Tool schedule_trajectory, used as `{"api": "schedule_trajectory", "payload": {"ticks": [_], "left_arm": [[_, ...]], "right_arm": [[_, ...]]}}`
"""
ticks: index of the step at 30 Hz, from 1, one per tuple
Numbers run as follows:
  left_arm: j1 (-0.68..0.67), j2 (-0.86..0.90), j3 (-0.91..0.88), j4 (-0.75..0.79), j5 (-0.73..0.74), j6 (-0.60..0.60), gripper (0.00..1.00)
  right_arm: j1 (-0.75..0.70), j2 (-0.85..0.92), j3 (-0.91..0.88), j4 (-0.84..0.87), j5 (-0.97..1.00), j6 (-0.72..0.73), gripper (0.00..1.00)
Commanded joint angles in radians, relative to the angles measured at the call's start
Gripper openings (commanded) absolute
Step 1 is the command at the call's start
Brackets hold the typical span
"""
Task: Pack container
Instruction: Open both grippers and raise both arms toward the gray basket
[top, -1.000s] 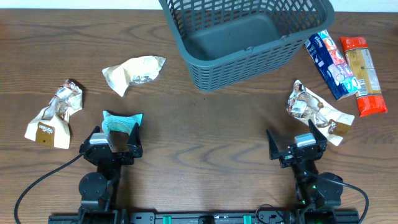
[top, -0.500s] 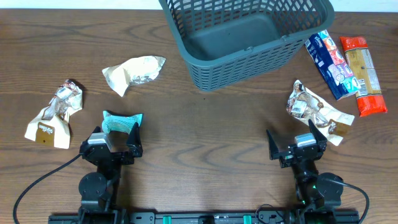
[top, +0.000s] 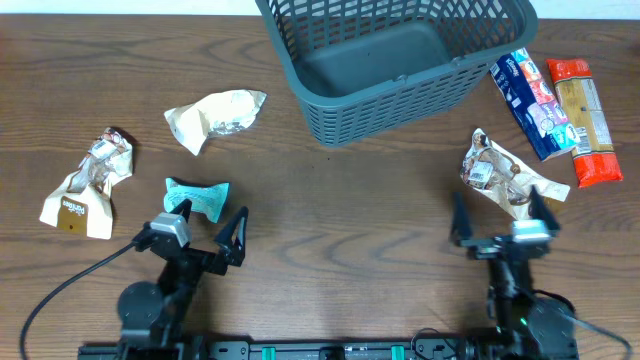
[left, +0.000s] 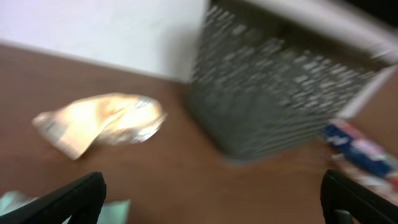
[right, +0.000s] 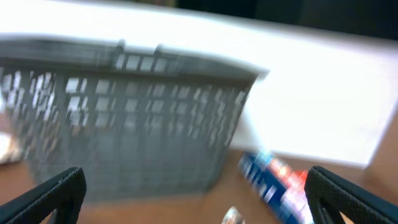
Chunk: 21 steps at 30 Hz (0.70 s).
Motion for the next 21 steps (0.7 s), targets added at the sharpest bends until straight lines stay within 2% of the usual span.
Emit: {"api": "schedule_trajectory", "payload": {"ticks": [1, 7, 9, 11, 17, 21], "left_arm": [[-0.004, 0.002, 0.129, 0.013, 0.173, -0.088, 0.99], [-0.004, 0.002, 0.17, 0.012, 0.364, -0.232, 0.99], [-0.004, 0.002, 0.17, 0.013, 0.386, -0.307, 0.99], [-0.003, 0.002, 0.17, 0.019, 0.384, -0.384, 0.99], [-0.004, 0.011, 0.177, 0.079, 0.386, -0.388, 0.99], [-0.004, 0.102, 0.278, 0.126, 0.386, -0.296, 0.99]], "right_arm": [[0.015, 0.016, 0.133, 0.005, 0.039, 0.033, 0.99], [0.015, 0.043, 0.28, -0.101, -0.358, 0.132, 0.99], [0.015, 0.043, 0.29, -0.133, -0.514, 0.132, 0.99], [0.015, 0.043, 0.29, -0.147, -0.589, 0.132, 0.99], [0.015, 0.062, 0.323, -0.089, -0.528, 0.154, 0.99], [0.015, 0.142, 0.447, -0.143, -0.395, 0.109, 0.99]]}}
